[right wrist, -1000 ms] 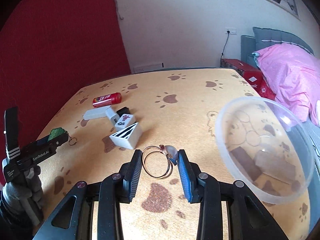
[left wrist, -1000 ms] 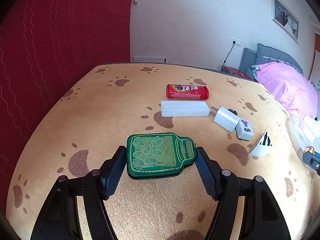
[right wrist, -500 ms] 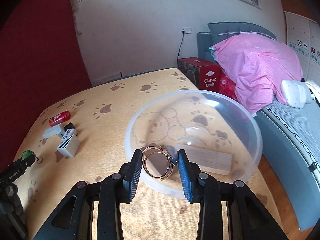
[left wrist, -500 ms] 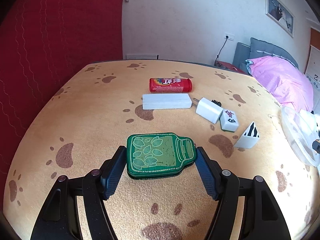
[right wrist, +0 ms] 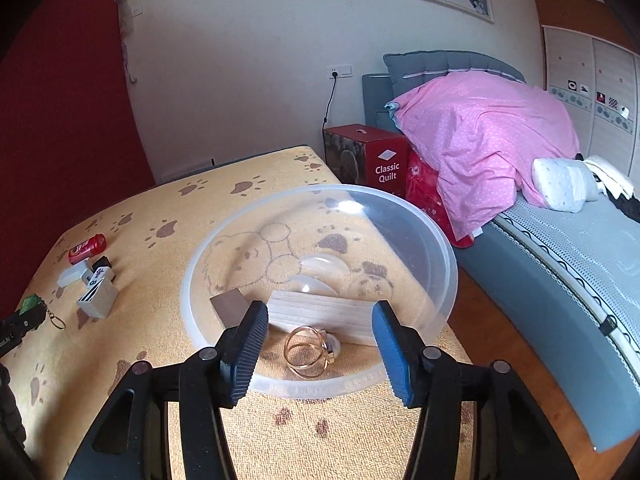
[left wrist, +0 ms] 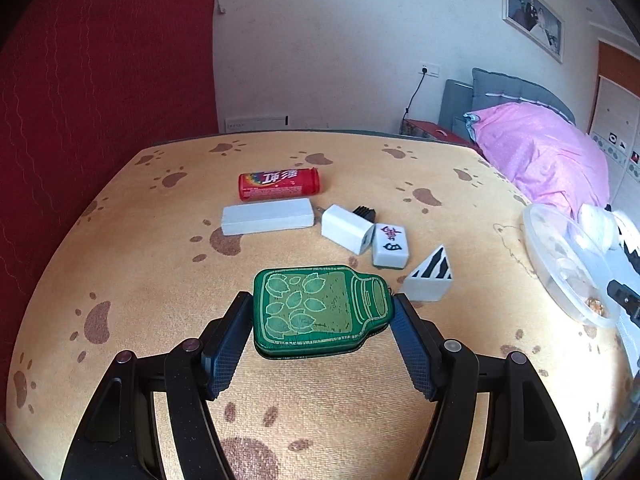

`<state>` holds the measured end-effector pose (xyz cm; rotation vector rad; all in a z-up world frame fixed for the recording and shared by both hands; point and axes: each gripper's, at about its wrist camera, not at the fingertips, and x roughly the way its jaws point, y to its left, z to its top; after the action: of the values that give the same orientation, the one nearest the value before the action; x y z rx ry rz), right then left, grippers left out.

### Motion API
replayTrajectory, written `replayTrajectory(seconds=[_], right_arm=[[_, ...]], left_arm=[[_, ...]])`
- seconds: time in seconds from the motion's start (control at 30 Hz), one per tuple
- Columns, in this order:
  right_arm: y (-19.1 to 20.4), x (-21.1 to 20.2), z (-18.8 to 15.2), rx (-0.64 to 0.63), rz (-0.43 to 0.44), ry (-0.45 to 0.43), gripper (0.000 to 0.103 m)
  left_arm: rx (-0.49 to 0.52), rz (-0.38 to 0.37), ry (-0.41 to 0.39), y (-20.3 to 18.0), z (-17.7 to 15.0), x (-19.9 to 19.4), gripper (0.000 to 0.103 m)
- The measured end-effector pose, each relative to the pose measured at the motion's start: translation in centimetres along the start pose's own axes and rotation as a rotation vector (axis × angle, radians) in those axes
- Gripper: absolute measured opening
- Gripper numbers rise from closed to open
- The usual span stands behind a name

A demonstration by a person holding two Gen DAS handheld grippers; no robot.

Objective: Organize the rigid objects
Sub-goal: 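Carry the rings into the bowl and open the right tool, then carry the green keychain over the bowl and release it with the left tool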

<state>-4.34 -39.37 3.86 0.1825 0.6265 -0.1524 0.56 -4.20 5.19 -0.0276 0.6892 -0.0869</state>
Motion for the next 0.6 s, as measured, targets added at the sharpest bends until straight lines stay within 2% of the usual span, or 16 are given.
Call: replayTrajectory(seconds=[0.23,0.4,0.6], right_arm=[[-1.1,-1.0,-0.7,0.022,-0.034,-0.051,0.058],[-0.9,-1.3,-1.0,0.026,-0.005,-0.066,0.059],[-1.5,-1.7,-1.2,0.06,-0.004,-0.094,0.068]], left_arm=[[0.074,-0.06,-0.022,-4.5,1.5,-0.2,0.07],[0.123,-0.14,-0.018,-8.6,2.8,0.2,0.07],[0.192,-0.223,0.0,-13.5,3.6,1.1,0.07]])
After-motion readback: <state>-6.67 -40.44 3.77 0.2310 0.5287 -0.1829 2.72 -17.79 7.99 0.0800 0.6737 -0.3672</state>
